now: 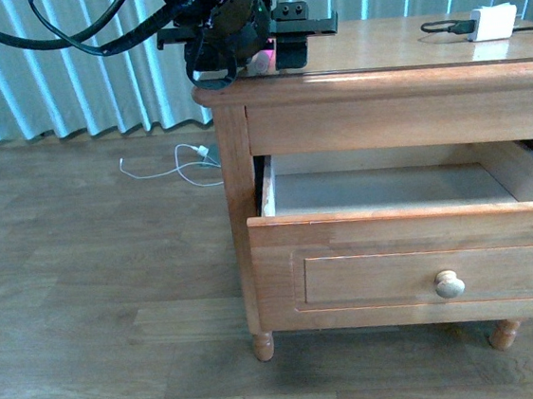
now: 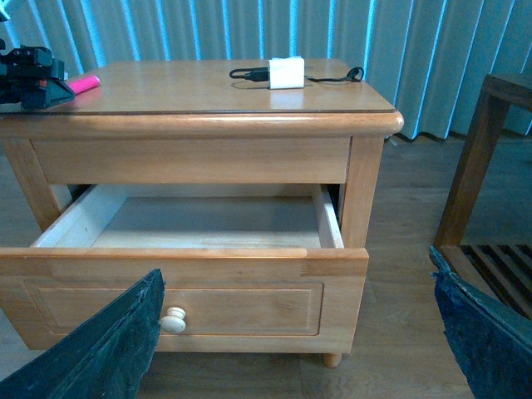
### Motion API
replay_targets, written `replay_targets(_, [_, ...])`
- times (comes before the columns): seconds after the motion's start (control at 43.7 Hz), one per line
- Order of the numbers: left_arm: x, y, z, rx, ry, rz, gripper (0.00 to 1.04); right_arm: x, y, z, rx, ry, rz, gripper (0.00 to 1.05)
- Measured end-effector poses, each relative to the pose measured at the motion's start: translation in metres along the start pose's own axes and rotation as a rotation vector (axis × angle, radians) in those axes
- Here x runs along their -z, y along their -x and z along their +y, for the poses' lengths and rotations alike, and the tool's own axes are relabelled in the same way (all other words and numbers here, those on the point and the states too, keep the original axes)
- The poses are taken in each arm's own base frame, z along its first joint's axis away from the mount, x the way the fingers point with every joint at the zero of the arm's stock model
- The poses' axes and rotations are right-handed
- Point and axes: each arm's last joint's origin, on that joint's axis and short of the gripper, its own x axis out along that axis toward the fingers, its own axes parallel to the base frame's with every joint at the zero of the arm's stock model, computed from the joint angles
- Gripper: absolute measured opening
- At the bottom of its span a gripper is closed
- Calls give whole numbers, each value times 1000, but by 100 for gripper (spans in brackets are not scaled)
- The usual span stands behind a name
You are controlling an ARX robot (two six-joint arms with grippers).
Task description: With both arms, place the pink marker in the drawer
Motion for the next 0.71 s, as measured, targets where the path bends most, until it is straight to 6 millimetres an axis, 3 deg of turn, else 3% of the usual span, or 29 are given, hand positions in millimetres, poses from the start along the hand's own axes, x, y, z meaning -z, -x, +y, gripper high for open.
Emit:
replay_targets(0.137, [1, 1, 0, -1, -13, -9, 21, 0, 0, 0, 0, 0, 0, 96])
replay_targets(0.206, [2, 4, 1, 8, -12, -15, 15, 0, 0, 0, 0, 0, 0, 96])
replay_targets(0.458, [5, 28, 2, 91, -28, -52, 15, 0, 0, 0, 0, 0, 0, 96])
replay_targets(0.71, [-5, 83, -5, 282, -128, -123, 14, 0, 0, 0, 0, 0, 0, 96])
